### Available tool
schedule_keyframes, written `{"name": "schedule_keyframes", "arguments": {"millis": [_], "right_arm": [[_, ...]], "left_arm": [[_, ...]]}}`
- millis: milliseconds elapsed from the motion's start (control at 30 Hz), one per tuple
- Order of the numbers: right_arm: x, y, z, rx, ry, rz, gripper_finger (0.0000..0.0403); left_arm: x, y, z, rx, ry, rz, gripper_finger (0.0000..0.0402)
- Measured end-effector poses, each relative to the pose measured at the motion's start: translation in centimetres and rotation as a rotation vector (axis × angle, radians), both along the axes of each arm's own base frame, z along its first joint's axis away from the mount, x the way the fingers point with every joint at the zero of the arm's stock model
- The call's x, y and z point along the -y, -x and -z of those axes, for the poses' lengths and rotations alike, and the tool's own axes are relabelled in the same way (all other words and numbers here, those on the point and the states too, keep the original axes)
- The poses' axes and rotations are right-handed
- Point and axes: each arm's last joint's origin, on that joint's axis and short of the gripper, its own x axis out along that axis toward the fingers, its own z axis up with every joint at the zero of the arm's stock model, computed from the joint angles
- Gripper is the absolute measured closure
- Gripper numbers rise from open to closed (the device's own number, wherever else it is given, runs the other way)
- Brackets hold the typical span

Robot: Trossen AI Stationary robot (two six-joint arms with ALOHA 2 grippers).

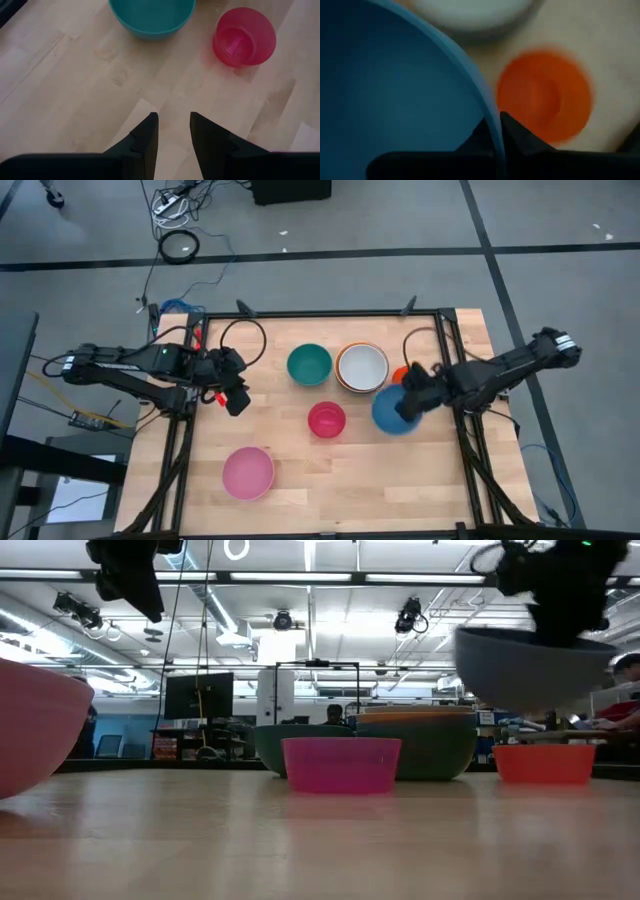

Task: Nest bowls inside each other
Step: Stack the dark blue bowl on top of the white bowl, then stack the pink bowl on top of the dark blue bowl

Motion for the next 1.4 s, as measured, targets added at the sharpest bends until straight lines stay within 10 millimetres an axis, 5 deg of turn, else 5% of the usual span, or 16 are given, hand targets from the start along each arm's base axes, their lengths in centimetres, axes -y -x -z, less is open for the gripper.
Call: {"name": "schedule_keyframes", "arguments": {"millis": [333,633,933,1267,1400], "right_arm": [[6.5,-5.2,-3.3,0.271,0.279,-0.013,0.0403],[11.7,-7.5,-0.1,0.149,0.211,0.001,0.0403],[12.1,-8.0,1.5,0.101,0.064,-0.062,0.037],[10.9,-4.9,0.9,-0.022,-0.062,-0.002,0.0255],[10.3,-3.8,-0.5,0.025,-0.051,-0.004,0.023]], "left_arm": [[0.0,0.0,0.0,0.0,-0.011,0.011,0.028],[0.6,0.0,0.1,-0.004,0.11,0.047,0.028],[2.9,0.1,0.3,-0.077,0.388,0.212,0.028],[4.0,0.7,2.5,-0.424,0.322,0.175,0.028],[4.4,0.0,3.0,-0.435,0.3,0.214,0.028]]}}
